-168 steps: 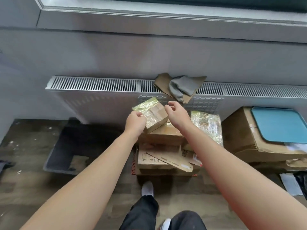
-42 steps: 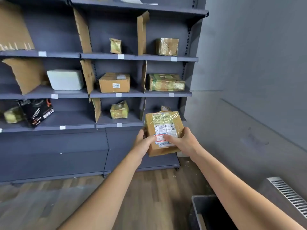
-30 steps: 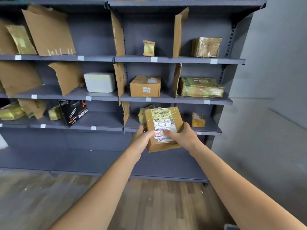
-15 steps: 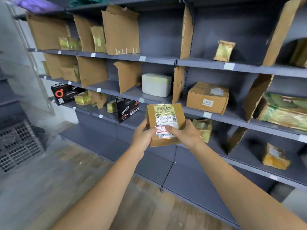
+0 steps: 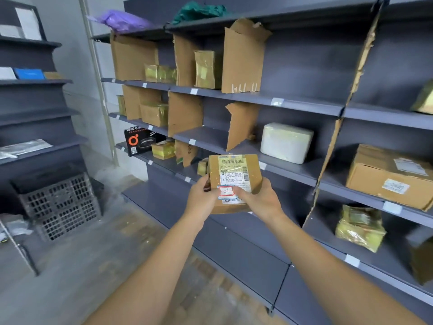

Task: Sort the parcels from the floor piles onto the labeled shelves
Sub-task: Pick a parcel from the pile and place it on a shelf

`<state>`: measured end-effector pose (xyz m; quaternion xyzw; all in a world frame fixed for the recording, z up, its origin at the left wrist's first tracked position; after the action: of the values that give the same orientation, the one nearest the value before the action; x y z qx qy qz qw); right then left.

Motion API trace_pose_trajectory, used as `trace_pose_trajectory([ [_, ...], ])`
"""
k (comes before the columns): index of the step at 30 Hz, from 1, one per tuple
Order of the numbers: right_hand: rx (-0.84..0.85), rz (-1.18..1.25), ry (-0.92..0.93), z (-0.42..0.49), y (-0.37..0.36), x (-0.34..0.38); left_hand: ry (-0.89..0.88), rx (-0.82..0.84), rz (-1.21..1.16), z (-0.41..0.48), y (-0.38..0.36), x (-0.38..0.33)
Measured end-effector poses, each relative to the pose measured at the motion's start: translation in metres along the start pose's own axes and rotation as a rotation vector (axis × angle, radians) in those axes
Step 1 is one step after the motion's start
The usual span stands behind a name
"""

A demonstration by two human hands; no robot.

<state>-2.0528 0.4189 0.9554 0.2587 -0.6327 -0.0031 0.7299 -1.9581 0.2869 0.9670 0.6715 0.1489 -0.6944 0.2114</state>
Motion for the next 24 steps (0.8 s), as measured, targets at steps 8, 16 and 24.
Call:
trace_pose_trajectory([
  [8, 0.011, -0.032, -0.030, 0.065, -0.103, 0.051, -0.046, 0.047, 0.032, 0.077, 0.113, -0.002],
  [16, 0.091, -0.151, -0.077, 0.127, -0.170, 0.070, 0.003, 0.082, 0.095, 0.139, 0.177, 0.013],
  [24, 0.158, -0.240, -0.129, 0.216, -0.211, 0.059, 0.079, 0.097, 0.122, 0.228, 0.199, 0.034],
])
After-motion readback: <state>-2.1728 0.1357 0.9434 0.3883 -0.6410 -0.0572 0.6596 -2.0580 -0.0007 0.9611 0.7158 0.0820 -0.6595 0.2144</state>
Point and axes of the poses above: each hand's wrist, its own z-axis towards the middle knuckle, its own y-axis out of the back of the hand, x = y × z, the point moved 1 cm from there along z, towards the middle knuckle, and after that the axes turned 4 degrees about x, right-handed, at the moved point
